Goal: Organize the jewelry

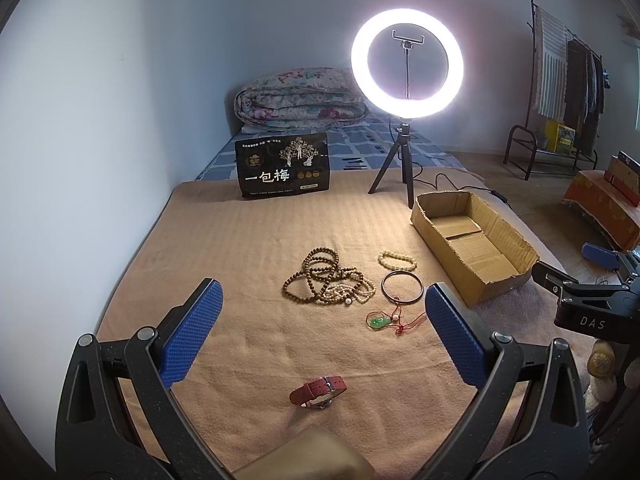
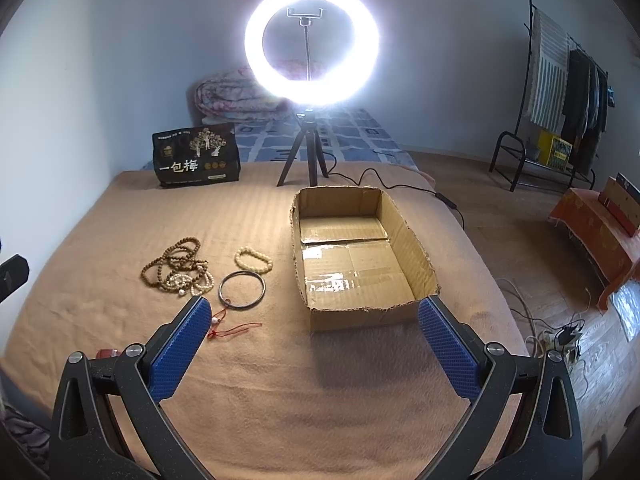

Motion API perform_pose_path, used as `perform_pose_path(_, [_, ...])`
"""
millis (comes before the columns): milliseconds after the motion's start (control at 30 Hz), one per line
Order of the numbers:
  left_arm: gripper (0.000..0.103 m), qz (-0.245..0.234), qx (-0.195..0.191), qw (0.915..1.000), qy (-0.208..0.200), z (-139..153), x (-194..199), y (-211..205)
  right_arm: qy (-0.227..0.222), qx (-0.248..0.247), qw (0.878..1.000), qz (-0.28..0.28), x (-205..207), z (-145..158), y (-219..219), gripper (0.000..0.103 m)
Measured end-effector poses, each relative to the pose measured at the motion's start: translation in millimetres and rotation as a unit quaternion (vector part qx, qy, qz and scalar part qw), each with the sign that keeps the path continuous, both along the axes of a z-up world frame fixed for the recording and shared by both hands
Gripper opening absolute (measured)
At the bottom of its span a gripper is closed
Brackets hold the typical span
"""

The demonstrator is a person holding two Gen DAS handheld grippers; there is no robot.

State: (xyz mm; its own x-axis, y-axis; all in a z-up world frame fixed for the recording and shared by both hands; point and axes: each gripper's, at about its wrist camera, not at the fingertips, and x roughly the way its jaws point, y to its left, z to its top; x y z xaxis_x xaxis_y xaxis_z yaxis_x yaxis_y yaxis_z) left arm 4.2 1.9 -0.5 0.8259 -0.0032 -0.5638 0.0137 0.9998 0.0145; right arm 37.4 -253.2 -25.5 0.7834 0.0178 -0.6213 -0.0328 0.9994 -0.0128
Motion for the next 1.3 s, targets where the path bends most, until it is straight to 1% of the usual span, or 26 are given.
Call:
perform_pose_path(433, [0.103, 0.000, 0.001, 1.0000, -0.001, -0.4, -0.6, -0.4, 0.006, 0.002, 1.000, 0.000, 1.4, -0.5, -0.9, 0.103])
perform_pose_path(467, [0.103, 0.000, 0.001, 1.0000, 0.000, 4.5, -1.2, -2.2, 0.007, 0.003, 1.000, 0.000, 1.6, -0.7, -0.8, 0.103])
perform_pose_path(800, [0.103, 0.000, 0.001, 1.0000, 0.001, 7.0, -1.1, -2.3, 0.006, 0.003, 1.000, -0.001, 1.2, -1.1, -1.7, 0.103])
perform_pose_path(1300, [0.103, -0.001, 0.002, 1.0000, 0.002, 6.3, -1.1, -4.6, 0.008, 0.004, 1.000, -0.001, 0.6, -2.2, -1.9, 0.103])
